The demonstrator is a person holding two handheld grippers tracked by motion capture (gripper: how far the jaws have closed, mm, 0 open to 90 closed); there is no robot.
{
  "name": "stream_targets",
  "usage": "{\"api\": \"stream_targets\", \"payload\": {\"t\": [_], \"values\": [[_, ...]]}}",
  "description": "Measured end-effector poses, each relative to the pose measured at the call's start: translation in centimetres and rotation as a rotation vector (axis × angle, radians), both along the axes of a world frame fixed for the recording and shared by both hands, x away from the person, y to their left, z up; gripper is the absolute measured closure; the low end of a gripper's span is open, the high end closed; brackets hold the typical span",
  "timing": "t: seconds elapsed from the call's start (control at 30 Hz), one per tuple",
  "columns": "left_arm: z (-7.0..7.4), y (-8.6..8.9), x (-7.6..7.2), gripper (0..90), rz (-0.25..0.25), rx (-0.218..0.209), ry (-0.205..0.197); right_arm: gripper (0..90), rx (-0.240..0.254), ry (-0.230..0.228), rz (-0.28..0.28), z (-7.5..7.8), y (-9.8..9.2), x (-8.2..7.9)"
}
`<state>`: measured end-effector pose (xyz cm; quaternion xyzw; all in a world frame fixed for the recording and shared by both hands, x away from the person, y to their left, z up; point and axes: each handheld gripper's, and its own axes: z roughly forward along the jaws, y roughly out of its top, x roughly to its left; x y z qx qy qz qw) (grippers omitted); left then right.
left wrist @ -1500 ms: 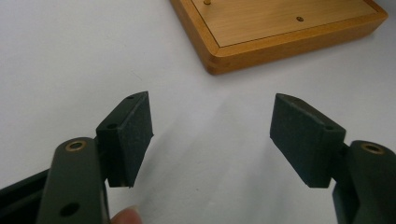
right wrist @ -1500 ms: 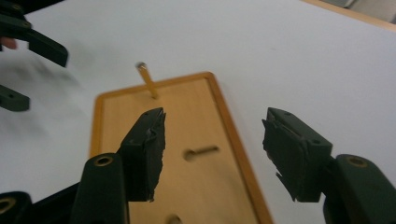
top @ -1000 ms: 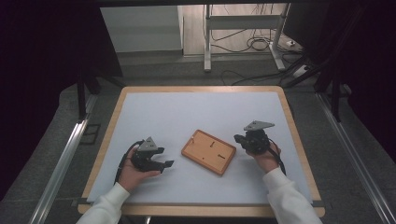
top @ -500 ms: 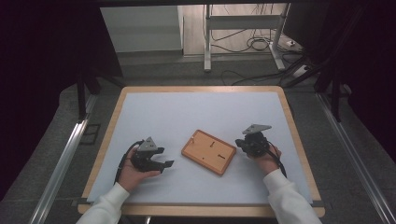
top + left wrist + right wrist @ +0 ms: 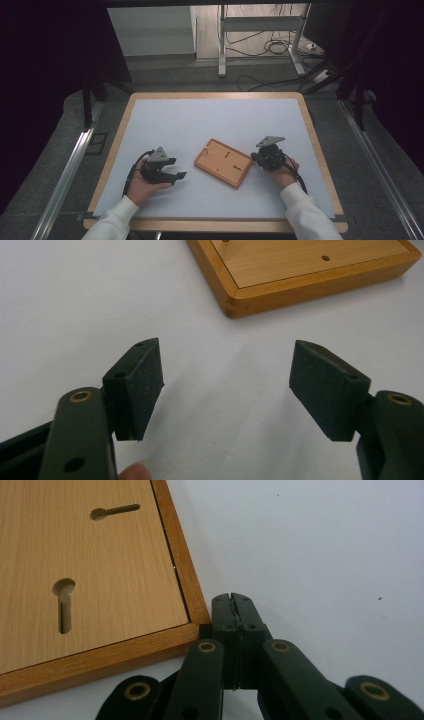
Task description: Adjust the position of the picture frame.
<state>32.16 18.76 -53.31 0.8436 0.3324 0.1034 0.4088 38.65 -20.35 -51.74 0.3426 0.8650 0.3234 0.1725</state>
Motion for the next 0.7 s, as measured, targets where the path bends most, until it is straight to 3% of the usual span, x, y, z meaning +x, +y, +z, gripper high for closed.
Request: {"api": "stream_targets", "payload": {"t": [0.37, 0.53, 0.7], "values": [[-0.1, 0.0, 0.1, 28.8, -0.003, 0.002, 0.006, 90.0, -0.011, 0.003, 0.014, 0.1, 0.0, -0.8], [0.0, -0.1, 0.1, 28.8, -0.005, 0.002, 0.006, 90.0, -0.023, 0.009, 0.014, 0.2, 0.6, -2.0], [0.0, -0.1, 0.2, 28.8, -0.007, 0.0, 0.005, 90.0, -0.038, 0.014, 0.053, 0.2, 1.6, -3.6]]}}
